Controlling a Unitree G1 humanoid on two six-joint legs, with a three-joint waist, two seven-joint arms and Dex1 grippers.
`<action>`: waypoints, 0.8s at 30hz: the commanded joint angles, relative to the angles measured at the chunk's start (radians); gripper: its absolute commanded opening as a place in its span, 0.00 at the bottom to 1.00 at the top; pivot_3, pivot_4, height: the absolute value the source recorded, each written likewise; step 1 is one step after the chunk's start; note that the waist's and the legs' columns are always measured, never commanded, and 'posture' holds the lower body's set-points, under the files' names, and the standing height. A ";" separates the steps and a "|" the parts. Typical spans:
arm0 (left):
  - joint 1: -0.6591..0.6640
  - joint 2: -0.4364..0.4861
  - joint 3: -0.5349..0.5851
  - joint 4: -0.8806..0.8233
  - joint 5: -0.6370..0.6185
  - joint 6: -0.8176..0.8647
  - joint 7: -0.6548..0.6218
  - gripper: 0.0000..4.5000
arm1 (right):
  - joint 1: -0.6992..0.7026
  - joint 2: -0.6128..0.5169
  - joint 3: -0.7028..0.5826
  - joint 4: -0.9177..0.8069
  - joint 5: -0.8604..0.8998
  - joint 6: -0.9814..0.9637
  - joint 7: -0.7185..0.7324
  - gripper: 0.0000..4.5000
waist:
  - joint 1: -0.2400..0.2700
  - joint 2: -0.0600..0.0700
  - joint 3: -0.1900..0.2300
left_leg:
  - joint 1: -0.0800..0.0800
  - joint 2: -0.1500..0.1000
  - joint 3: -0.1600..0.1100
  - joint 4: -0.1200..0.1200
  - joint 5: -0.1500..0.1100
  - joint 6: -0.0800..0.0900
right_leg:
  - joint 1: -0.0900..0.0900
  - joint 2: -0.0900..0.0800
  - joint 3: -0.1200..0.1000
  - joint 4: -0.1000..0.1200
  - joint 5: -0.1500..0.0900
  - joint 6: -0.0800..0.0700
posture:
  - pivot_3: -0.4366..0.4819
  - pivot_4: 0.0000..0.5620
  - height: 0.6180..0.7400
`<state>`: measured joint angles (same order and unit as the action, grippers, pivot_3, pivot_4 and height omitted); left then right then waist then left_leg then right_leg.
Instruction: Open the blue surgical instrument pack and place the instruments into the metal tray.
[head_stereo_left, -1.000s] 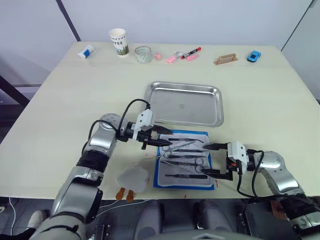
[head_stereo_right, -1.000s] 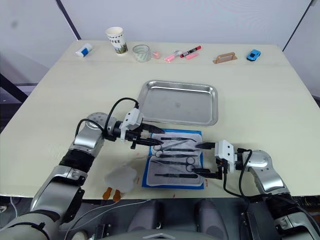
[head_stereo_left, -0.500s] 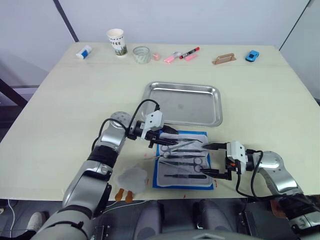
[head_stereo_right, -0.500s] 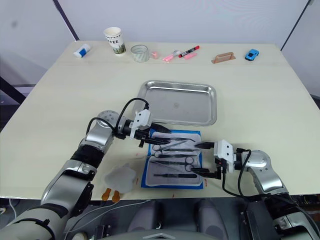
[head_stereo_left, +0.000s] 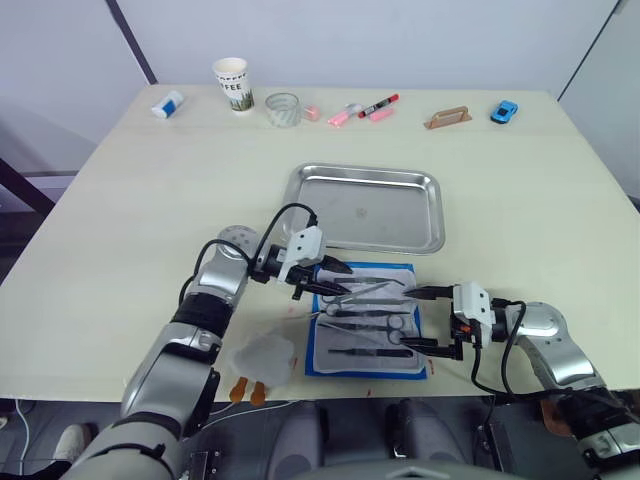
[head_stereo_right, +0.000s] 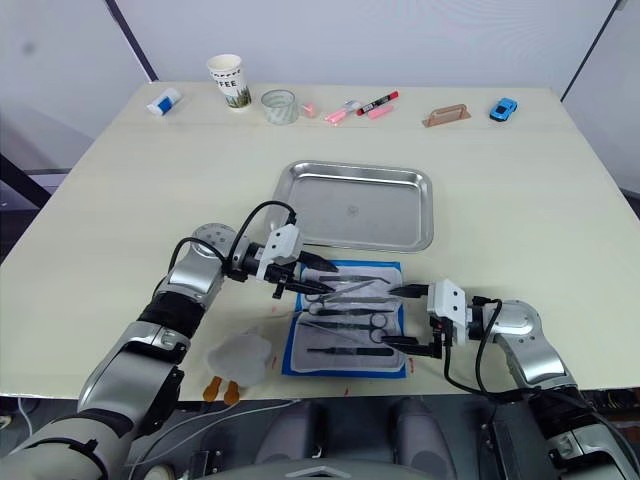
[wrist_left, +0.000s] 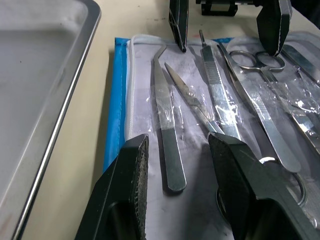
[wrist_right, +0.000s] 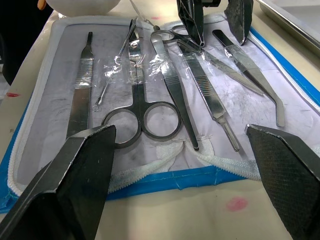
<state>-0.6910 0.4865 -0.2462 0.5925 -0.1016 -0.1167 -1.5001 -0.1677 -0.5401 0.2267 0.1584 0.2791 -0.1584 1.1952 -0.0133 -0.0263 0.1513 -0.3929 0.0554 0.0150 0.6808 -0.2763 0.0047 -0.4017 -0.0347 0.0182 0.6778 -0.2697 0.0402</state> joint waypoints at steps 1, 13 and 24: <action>0.004 0.011 -0.008 -0.010 0.016 -0.002 0.012 0.46 | 0.030 0.001 0.039 0.071 -0.087 0.029 -0.038 1.00 | 0.000 0.000 0.000 | 0.000 0.000 0.000 0.000 0.000 0.000 | 0.000 0.000 0.000 0.000 0.000 0.000 | 0.48 0.27 0.98; 0.010 0.014 -0.029 0.001 0.058 0.023 0.030 0.21 | 0.033 0.008 0.039 0.073 -0.088 0.026 -0.046 1.00 | 0.000 -0.001 -0.001 | 0.002 0.000 0.000 -0.001 0.000 0.000 | 0.001 0.000 0.000 0.000 0.000 0.000 | 0.48 0.27 0.98; 0.016 0.017 -0.021 -0.033 0.044 0.037 0.038 0.02 | 0.032 0.012 0.041 0.075 -0.092 0.025 -0.044 1.00 | -0.001 -0.003 -0.003 | 0.012 0.000 0.003 -0.007 0.000 0.000 | 0.008 0.000 0.003 -0.001 -0.001 -0.002 | 0.48 0.27 0.98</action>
<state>-0.6860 0.4918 -0.2558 0.5883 -0.0624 -0.0935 -1.4583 -0.1646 -0.5284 0.2290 0.1649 0.2708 -0.1587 1.1853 -0.0138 -0.0289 0.1486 -0.3813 0.0554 0.0182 0.6740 -0.2763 0.0047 -0.3938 -0.0346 0.0216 0.6767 -0.2708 0.0385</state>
